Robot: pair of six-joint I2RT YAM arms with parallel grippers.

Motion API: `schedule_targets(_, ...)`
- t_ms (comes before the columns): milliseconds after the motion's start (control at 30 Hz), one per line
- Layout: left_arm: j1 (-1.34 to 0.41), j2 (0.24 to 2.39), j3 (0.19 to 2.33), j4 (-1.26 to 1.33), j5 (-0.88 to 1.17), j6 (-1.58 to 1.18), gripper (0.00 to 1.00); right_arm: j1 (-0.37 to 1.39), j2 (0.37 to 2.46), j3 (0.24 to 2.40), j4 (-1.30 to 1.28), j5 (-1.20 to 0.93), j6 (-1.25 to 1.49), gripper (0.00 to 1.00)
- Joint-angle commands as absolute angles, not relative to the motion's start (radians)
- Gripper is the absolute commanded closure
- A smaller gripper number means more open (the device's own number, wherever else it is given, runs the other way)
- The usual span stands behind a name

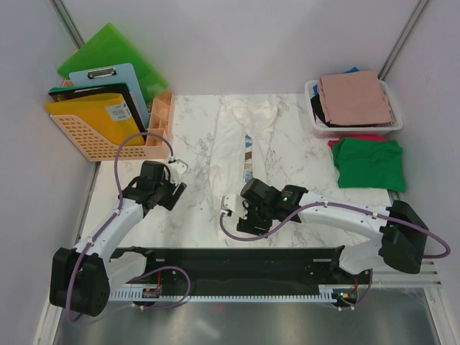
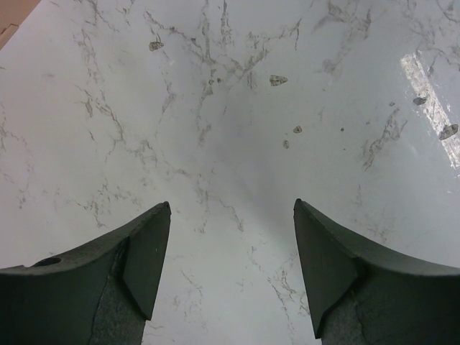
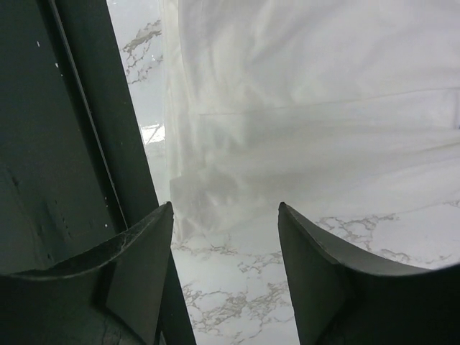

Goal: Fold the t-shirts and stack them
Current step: Fold the tshirt

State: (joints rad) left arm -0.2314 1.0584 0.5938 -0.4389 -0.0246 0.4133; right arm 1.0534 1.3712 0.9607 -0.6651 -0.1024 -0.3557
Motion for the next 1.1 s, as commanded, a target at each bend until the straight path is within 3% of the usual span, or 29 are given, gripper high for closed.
schedule_targets(0, -0.230, 1.066, 0.595, -0.408, -0.023, 0.442, 0.23, 1.054, 1.446, 0.992, -0.581, -0.159, -0.357, 0.33)
schedule_targets(267, -0.230, 1.060, 0.580, -0.410, -0.041, 0.454, 0.24, 1.052, 1.692, 1.141, -0.531, -0.210, -0.387, 0.39)
schedule_targets(500, -0.229, 1.046, 0.571, -0.411, -0.048, 0.460, 0.24, 1.054, 1.775, 1.213, -0.503, -0.244, -0.377, 0.40)
schedule_targets(1067, -0.230, 1.069, 0.566, -0.391, -0.048, 0.463, 0.24, 1.094, 1.769, 1.178, -0.497, -0.276, -0.348, 0.43)
